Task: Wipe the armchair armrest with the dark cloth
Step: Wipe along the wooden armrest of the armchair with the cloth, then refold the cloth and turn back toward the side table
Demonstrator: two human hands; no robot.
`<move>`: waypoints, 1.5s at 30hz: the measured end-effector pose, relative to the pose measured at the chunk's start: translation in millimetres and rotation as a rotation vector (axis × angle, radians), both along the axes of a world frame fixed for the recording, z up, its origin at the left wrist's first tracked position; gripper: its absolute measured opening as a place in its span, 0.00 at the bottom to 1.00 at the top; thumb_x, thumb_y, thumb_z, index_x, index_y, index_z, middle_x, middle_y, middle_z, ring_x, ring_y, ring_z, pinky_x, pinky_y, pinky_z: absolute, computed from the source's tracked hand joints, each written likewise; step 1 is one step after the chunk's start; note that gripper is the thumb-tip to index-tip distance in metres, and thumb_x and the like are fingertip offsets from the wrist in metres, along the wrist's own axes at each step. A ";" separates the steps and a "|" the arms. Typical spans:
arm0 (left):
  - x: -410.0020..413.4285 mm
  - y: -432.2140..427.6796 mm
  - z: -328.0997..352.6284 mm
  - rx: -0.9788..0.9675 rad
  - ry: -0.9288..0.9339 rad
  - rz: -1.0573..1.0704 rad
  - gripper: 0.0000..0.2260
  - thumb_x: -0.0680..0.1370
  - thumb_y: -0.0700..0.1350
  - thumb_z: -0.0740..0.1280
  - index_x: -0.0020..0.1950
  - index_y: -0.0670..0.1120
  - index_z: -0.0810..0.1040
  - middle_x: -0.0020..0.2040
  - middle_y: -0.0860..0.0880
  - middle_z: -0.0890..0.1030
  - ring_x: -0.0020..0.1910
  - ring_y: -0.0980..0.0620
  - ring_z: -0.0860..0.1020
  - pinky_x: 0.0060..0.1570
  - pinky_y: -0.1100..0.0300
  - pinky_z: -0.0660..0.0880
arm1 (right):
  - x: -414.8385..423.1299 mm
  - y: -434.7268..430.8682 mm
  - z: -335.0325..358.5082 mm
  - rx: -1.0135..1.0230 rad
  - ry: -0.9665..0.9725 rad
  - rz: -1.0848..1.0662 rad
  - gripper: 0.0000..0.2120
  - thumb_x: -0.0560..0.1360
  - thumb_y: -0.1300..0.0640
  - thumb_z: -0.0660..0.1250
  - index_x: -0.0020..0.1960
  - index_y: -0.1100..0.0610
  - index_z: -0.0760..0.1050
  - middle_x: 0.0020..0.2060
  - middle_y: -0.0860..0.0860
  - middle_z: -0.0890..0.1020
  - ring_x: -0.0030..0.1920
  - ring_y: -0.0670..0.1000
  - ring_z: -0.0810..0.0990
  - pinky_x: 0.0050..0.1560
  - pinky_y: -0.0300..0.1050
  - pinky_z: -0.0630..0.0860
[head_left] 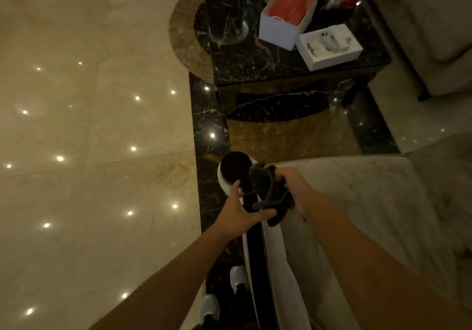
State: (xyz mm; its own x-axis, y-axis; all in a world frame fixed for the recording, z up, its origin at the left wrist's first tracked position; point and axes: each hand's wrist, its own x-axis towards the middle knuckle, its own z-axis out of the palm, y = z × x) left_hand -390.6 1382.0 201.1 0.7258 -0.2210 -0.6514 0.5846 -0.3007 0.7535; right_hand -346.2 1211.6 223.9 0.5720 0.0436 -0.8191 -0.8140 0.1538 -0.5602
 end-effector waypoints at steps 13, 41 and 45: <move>85.2 151.6 140.1 -0.278 0.107 0.419 0.17 0.77 0.35 0.70 0.65 0.40 0.74 0.60 0.39 0.81 0.58 0.40 0.81 0.43 0.50 0.83 | 25.5 122.8 96.2 0.588 -0.144 -0.046 0.24 0.74 0.41 0.70 0.66 0.51 0.80 0.66 0.61 0.79 0.66 0.64 0.78 0.62 0.61 0.76; 486.1 104.3 148.4 -0.211 0.258 -0.144 0.21 0.70 0.47 0.79 0.60 0.42 0.82 0.55 0.40 0.86 0.53 0.39 0.85 0.50 0.47 0.83 | 332.5 110.7 91.7 0.506 -0.215 -0.729 0.28 0.76 0.35 0.64 0.65 0.53 0.81 0.64 0.61 0.81 0.63 0.65 0.80 0.66 0.65 0.73; 539.5 35.6 148.7 -0.274 0.231 -0.282 0.17 0.72 0.40 0.76 0.61 0.44 0.82 0.54 0.42 0.87 0.53 0.41 0.85 0.51 0.45 0.82 | 372.5 61.7 104.6 0.434 -0.227 -0.778 0.23 0.72 0.41 0.73 0.60 0.55 0.84 0.59 0.60 0.84 0.58 0.63 0.83 0.59 0.60 0.80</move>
State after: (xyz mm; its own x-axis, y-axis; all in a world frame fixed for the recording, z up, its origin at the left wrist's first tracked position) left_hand 148.8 1417.5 349.8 0.4549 -0.5763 -0.6789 0.6706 -0.2800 0.6870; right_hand 26.3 1273.3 328.5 0.7137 -0.1439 -0.6855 -0.2704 0.8462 -0.4592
